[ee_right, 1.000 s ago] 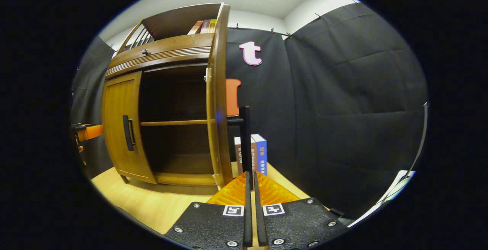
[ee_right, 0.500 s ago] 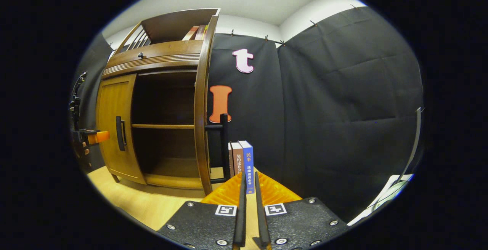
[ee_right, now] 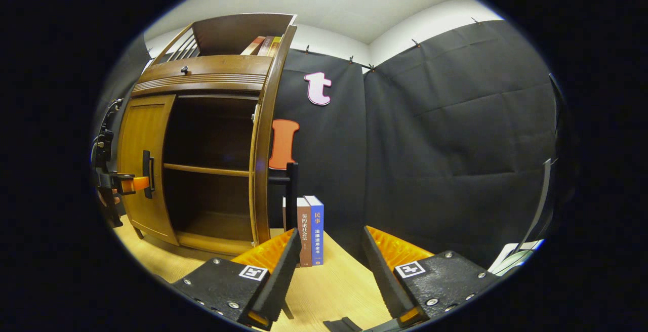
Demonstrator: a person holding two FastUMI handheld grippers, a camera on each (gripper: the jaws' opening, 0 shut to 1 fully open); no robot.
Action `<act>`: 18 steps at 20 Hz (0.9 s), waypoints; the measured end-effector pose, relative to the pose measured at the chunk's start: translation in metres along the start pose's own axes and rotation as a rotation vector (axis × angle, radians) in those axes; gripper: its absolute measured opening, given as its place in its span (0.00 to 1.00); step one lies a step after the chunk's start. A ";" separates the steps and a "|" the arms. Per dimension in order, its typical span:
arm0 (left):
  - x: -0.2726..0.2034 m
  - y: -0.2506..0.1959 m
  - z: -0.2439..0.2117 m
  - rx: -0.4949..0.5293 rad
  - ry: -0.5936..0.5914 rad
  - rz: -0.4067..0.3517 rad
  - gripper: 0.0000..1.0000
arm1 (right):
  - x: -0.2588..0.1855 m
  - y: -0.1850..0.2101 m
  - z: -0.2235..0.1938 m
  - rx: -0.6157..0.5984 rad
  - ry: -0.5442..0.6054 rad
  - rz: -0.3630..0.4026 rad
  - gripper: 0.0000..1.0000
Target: Open the right door of the double-door shoe cabinet with the right hand, and open the left door with the left hand.
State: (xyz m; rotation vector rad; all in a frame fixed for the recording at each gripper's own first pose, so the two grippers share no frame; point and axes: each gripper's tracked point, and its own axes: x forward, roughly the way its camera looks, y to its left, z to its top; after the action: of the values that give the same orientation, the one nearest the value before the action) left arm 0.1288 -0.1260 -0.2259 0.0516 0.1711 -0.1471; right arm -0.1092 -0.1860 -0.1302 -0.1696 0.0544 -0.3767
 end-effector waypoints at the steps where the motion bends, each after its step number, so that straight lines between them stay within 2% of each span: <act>1: 0.005 -0.002 -0.001 0.007 0.007 0.002 0.99 | 0.001 0.002 -0.001 0.006 0.003 0.002 0.77; 2: 0.011 -0.004 -0.002 0.010 0.013 0.002 0.99 | 0.001 0.001 -0.003 0.008 0.006 -0.003 0.80; 3: 0.017 -0.006 -0.004 0.008 0.018 0.003 0.99 | 0.002 -0.001 -0.003 0.010 0.007 -0.008 0.92; 4: 0.020 -0.006 -0.004 0.002 0.020 0.002 0.99 | 0.002 -0.003 -0.002 0.009 0.007 -0.011 0.84; 5: 0.024 -0.006 -0.005 -0.007 0.024 0.003 0.96 | 0.001 -0.004 -0.002 0.009 0.008 -0.013 0.85; 6: 0.027 -0.006 -0.005 -0.014 0.027 0.003 0.99 | 0.000 -0.005 -0.003 0.012 0.009 -0.013 0.88; 8: 0.032 -0.008 -0.006 -0.012 0.033 0.008 0.96 | 0.001 -0.007 -0.003 0.020 0.011 -0.011 1.00; 9: 0.033 -0.009 -0.006 -0.001 0.033 0.016 0.95 | 0.001 -0.008 -0.004 0.022 0.013 -0.011 0.92; 10: 0.034 -0.009 -0.005 0.010 0.032 0.025 0.95 | 0.002 -0.008 -0.004 0.021 0.014 -0.010 0.92; 12: 0.039 -0.012 -0.005 0.011 0.042 0.023 0.88 | 0.004 -0.008 -0.008 0.020 0.019 -0.006 0.92; 14: 0.038 -0.012 0.000 0.017 0.030 0.023 0.89 | 0.005 -0.008 -0.010 0.025 0.026 -0.003 0.92; 18: 0.043 -0.019 0.004 -0.014 0.036 0.009 0.71 | 0.004 -0.009 -0.010 0.035 0.029 -0.004 0.92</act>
State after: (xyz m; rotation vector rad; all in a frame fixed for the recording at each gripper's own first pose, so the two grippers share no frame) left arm 0.1684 -0.1510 -0.2301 0.0413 0.2078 -0.1364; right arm -0.1095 -0.1976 -0.1385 -0.1300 0.0759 -0.3838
